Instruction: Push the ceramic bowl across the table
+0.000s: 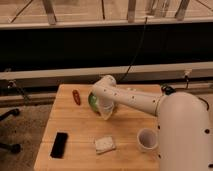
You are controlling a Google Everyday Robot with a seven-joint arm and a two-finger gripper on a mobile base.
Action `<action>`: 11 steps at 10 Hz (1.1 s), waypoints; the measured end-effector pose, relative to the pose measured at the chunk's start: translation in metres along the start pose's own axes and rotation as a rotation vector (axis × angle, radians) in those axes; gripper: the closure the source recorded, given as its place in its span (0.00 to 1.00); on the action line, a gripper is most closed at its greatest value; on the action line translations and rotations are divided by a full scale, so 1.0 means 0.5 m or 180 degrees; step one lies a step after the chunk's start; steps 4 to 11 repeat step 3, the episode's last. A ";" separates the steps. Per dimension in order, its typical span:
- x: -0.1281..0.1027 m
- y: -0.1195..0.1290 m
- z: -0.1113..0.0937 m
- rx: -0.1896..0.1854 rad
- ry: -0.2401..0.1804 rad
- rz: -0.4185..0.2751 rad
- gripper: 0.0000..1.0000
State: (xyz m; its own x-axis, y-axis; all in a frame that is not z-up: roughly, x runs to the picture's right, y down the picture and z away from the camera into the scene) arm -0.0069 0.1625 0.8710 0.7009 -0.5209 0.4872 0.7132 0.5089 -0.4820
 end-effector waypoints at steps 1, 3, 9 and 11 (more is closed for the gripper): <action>-0.017 -0.016 -0.001 0.0006 -0.0001 -0.0036 0.96; -0.057 -0.051 0.003 0.0019 0.0010 -0.0158 0.96; -0.057 -0.051 0.003 0.0019 0.0010 -0.0158 0.96; -0.057 -0.051 0.003 0.0019 0.0010 -0.0158 0.96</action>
